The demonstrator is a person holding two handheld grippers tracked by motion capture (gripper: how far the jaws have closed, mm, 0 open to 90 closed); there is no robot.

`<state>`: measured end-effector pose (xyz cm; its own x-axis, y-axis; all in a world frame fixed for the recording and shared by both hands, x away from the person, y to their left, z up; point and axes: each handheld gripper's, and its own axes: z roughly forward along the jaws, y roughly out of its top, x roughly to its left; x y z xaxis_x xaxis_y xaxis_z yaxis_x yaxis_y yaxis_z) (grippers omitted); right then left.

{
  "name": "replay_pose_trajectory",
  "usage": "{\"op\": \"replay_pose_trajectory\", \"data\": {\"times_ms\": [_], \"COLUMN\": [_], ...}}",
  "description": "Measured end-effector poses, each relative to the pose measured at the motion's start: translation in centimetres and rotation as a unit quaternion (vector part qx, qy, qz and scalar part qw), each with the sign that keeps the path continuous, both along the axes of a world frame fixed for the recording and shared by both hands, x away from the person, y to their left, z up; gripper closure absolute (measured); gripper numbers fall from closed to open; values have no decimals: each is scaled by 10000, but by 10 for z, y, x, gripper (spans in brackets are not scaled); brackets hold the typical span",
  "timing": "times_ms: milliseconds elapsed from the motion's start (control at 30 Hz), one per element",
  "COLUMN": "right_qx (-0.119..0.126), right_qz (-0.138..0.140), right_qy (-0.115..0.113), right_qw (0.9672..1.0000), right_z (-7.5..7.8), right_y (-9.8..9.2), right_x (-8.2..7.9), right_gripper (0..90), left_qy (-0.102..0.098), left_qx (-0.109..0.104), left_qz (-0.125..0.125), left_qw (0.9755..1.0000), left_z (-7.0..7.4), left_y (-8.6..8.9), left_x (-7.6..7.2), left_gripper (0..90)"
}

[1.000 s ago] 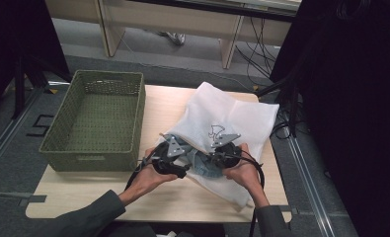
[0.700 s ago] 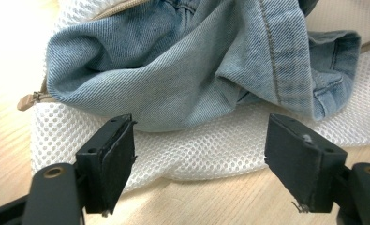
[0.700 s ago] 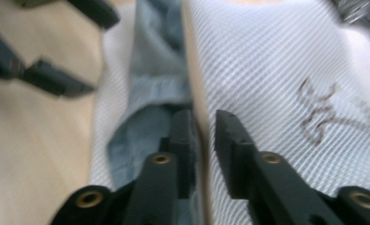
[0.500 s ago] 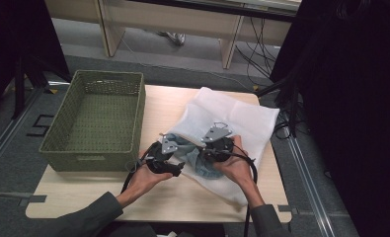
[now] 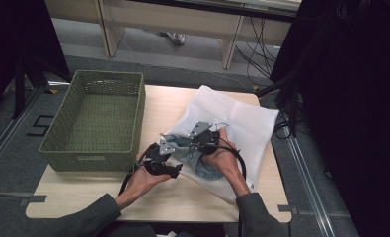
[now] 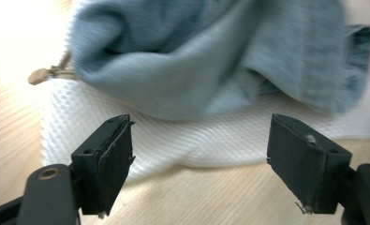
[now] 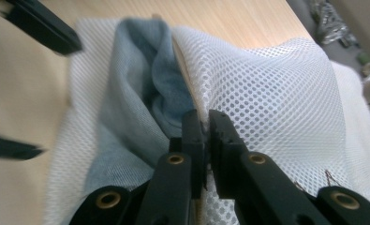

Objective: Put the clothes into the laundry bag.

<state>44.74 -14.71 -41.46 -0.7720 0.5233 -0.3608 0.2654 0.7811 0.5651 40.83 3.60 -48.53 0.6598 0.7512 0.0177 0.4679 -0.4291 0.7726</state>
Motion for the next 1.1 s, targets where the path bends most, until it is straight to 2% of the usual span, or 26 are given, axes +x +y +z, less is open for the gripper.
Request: {"op": "replay_pose_trajectory", "data": {"times_ms": [33,67,100,167,200,233,267,300,333,367,400,433,467,500,533,567,600,633,667,700,767,833,967,1033,1067,1100], "right_qx": [103,146,254,372,468,506,511,539,529,530,564,592,646,664,689,696,725,741,824,848,833,885,953,946,949,923], "right_qz": [54,132,73,206,113,103,103,28,71,84,119,104,142,171,190,193,114,142,126,112,171,86,87,39,68,-47], "right_qy": [31,39,138,211,229,291,279,274,294,353,257,378,366,389,424,438,441,464,564,482,468,530,717,800,883,879], "right_qw": [9999,9998,9996,9989,9986,9982,9982,9982,9981,9979,9980,9975,9971,9969,9965,9964,9963,9961,9949,9952,9953,9946,9928,9923,9915,9918], "right_z": [5,8,11,15,15,15,15,15,14,14,12,12,12,12,13,14,15,17,19,20,20,19,9,3,0,-2], "right_y": [-4,-6,-10,-18,-21,-22,-23,-22,-22,-21,-20,-18,-17,-16,-14,-13,-13,-13,-13,-13,-14,-16,-22,-25,-25,-25], "right_x": [-6,-9,-14,-19,-22,-23,-24,-24,-23,-23,-24,-25,-25,-26,-27,-27,-29,-30,-31,-31,-31,-28,-24,-22,-21,-22], "right_gripper": [863,862,862,862,861,861,861,861,861,861,861,861,862,862,862,863,863,864,865,865,866,866,865,864,864,862], "left_qy": [-14,-53,-111,-143,-103,-193,-218,-290,-327,-258,-274,-291,-386,-408,-486,-602,-711,-926,-1130,-1172,-1215,-1184,-900,-667,-615,-558], "left_qx": [-2,100,183,143,-6,80,123,265,290,280,233,274,113,284,117,178,219,32,-139,-141,-259,-138,-276,-358,-398,-355], "left_qz": [43,-16,-65,-123,-119,-309,-379,-529,-670,-786,-789,-835,-760,-861,-677,-681,-574,-378,-190,-157,22,-2,-125,-209,-235,-321], "left_qw": [10000,9999,9997,9997,9999,9993,9990,9978,9968,9962,9962,9957,9963,9950,9965,9957,9956,9950,9933,9929,9923,9929,9955,9969,9970,9973], "left_z": [-1,-1,-1,-2,-3,-3,-4,-3,-3,-3,-3,-3,-5,-3,-4,-2,1,3,7,11,16,9,-6,-8,-8,-6], "left_y": [0,2,3,3,-1,-2,-5,-7,-9,-12,-15,-17,-23,-24,-28,-30,-32,-37,-41,-41,-43,-47,-44,-35,-32,-25], "left_x": [0,0,1,0,-2,-4,-7,-10,-12,-12,-12,-11,-10,-5,-3,1,5,9,17,22,33,34,28,23,20,18], "left_gripper": [217,213,217,231,280,351,392,463,523,560,600,645,676,711,744,753,757,759,762,765,768,763,703,597,528,483]}}
